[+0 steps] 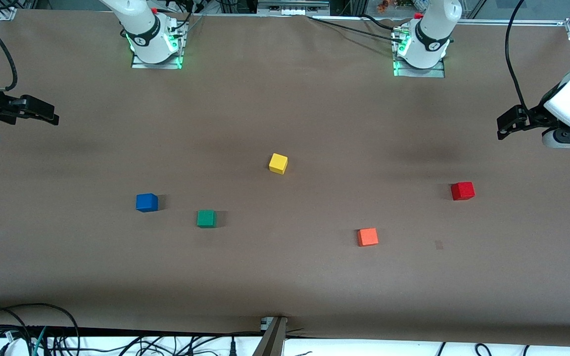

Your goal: Pass red block to right arm, stack on blue

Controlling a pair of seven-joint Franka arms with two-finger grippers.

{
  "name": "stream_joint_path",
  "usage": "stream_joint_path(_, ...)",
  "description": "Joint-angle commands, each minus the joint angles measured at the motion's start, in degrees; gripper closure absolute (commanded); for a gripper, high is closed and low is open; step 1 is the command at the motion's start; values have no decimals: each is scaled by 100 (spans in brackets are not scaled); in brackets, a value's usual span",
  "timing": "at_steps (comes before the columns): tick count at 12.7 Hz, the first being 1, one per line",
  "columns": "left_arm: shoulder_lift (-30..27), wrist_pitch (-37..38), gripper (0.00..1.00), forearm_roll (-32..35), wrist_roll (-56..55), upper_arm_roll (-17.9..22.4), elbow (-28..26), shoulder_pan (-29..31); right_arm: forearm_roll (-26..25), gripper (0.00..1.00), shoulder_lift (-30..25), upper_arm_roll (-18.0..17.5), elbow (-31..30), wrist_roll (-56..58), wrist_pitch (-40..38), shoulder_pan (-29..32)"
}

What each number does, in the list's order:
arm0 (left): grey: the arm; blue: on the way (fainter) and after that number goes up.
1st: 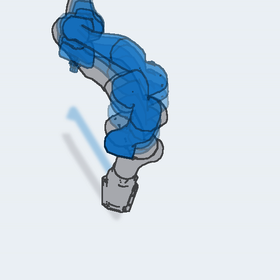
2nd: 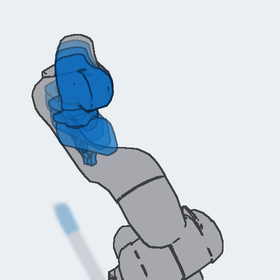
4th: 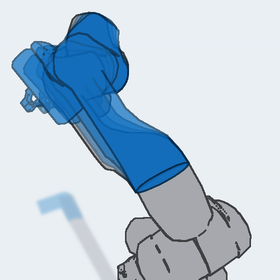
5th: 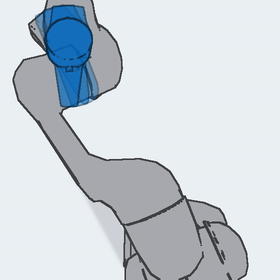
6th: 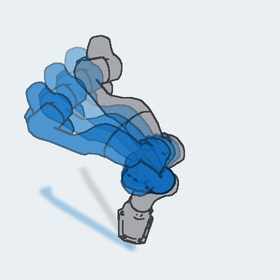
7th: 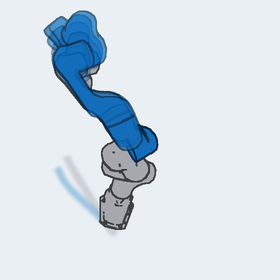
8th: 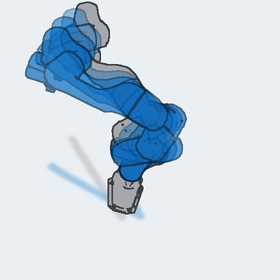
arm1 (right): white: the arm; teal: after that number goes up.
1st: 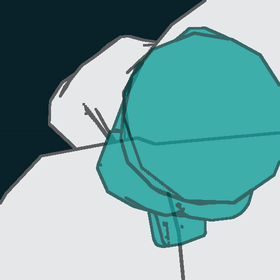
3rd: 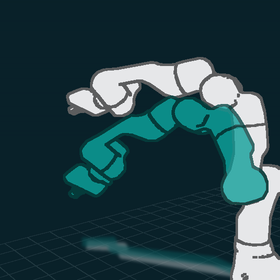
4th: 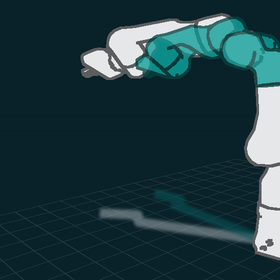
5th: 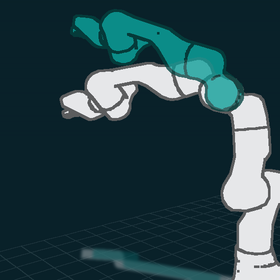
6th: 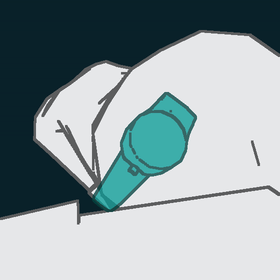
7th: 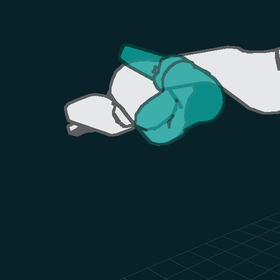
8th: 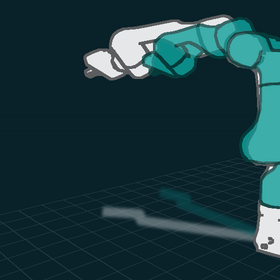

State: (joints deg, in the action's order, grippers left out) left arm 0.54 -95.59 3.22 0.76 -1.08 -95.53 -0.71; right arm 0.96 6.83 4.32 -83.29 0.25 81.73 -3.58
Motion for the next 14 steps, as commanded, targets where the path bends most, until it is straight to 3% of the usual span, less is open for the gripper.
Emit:
stream_joint_path(1,95,146,0,-5,20,37,210,-61,-34,0,20,-27,84,63,-17,50)
stream_joint_path(14,227,172,0,-14,-24,55,175,18,-25,0,29,-27,84,63,-17,50)
